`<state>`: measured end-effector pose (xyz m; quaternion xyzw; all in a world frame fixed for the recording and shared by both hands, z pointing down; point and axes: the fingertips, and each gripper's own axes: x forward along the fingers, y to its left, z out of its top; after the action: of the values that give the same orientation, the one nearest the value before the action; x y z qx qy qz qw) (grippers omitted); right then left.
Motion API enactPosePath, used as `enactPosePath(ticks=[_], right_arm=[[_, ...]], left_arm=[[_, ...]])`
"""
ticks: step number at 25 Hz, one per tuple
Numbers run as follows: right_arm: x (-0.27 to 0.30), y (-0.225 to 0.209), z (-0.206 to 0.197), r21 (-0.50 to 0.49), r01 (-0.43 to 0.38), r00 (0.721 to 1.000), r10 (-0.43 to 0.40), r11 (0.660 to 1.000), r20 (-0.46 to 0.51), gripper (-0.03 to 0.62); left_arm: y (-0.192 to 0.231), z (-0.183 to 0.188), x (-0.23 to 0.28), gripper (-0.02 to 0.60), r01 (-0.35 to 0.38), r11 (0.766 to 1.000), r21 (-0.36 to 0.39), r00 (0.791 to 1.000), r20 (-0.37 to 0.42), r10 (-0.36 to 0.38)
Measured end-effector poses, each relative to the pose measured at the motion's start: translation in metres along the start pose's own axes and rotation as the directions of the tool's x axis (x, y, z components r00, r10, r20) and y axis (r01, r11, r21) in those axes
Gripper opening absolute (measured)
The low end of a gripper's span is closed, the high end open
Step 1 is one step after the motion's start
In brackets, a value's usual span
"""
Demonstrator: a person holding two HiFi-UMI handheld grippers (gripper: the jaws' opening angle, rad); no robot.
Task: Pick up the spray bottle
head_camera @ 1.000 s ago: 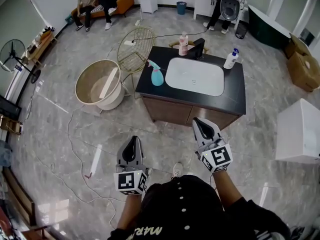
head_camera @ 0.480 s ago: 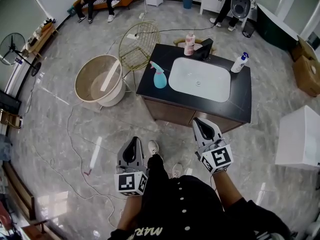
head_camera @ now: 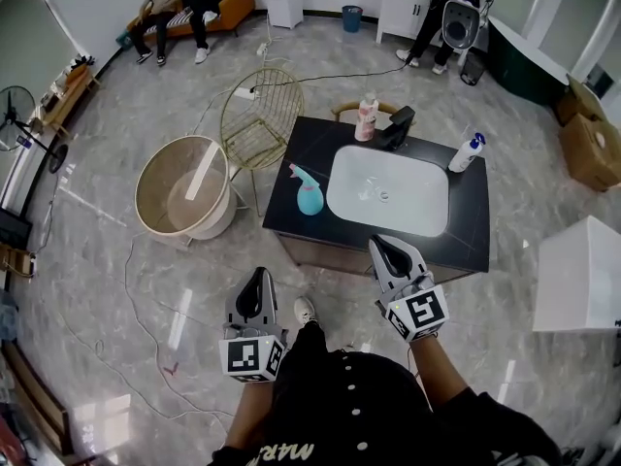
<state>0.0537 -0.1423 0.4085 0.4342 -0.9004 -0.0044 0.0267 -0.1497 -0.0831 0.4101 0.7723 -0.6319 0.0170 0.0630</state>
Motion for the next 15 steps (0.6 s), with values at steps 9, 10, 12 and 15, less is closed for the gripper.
enactPosePath(ticks=[9, 10, 12, 15], right_arm=[[0.103, -0.023, 0.023, -0.028, 0.019, 0.999, -0.018, 0.999, 0.029, -0.005], [0.113, -0.023, 0.024, -0.029, 0.020, 0.999, -0.019, 0.999, 0.030, -0.005], [0.128, -0.022, 0.024, -0.033, 0.019, 1.000, -0.018, 0.999, 0.026, -0.005], [0.146, -0.020, 0.019, -0.035, 0.011, 1.000, -0.010, 0.999, 0.011, -0.005]], left_arm=[[0.056, 0.031, 0.087, 0.020, 0.058, 0.998, 0.018, 0.998, 0.018, -0.058], [0.061, 0.033, 0.094, 0.020, 0.066, 0.998, 0.021, 0.998, 0.015, -0.067], [0.067, 0.034, 0.106, 0.020, 0.089, 0.996, 0.022, 0.996, 0.006, -0.089], [0.074, 0.030, 0.120, 0.020, 0.115, 0.993, 0.009, 0.993, -0.010, -0.115]])
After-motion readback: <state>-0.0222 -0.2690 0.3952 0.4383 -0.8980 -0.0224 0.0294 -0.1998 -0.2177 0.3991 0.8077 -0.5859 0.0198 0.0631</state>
